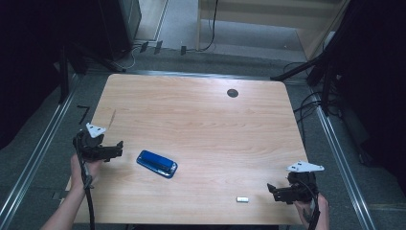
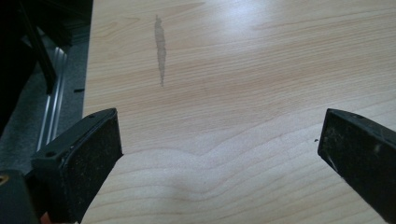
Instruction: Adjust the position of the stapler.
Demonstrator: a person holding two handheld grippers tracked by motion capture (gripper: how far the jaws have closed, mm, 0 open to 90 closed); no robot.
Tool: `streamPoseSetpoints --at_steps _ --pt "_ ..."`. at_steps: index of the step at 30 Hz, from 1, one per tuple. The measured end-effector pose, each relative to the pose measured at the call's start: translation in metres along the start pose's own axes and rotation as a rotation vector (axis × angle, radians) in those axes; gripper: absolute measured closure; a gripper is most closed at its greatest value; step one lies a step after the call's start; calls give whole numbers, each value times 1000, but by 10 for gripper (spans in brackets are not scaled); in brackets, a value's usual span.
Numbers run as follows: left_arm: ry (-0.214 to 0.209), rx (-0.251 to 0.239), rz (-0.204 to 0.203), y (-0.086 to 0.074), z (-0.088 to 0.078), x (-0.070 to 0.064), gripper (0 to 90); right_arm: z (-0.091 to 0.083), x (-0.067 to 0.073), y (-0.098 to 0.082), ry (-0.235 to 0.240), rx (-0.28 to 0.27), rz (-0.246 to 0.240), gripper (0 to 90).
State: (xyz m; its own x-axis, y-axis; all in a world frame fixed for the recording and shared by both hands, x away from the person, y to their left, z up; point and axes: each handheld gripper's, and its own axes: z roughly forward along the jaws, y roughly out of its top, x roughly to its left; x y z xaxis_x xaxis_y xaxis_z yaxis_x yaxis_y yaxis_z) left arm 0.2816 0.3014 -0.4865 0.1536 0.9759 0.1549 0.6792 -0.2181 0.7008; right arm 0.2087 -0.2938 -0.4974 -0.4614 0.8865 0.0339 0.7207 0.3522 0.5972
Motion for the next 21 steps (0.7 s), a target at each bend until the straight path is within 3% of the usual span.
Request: streamPoseSetpoints --at_steps 2,4,6,13,15,19,20,21 --pt "-16 -1 -3 2 2 -1 16 0 0 0 0 -1 2 0" --pt "-36 -4 8 3 3 -4 104 0 0 0 2 -1 1 0" --pt "-46 -6 14 6 4 -7 104 2 1 -1 5 6 0 0" --pt "-118 14 73 8 8 -20 198 2 4 -3 14 20 -6 0" --pt "-132 23 88 8 9 -23 254 2 4 -4 13 18 -5 0" --pt "-206 24 124 6 9 -31 448 1 4 -5 19 21 -5 0" --pt "-206 24 124 6 9 -31 486 1 4 -5 19 21 -5 0" --pt "-235 18 120 6 8 -36 516 2 4 -5 20 24 -7 0"
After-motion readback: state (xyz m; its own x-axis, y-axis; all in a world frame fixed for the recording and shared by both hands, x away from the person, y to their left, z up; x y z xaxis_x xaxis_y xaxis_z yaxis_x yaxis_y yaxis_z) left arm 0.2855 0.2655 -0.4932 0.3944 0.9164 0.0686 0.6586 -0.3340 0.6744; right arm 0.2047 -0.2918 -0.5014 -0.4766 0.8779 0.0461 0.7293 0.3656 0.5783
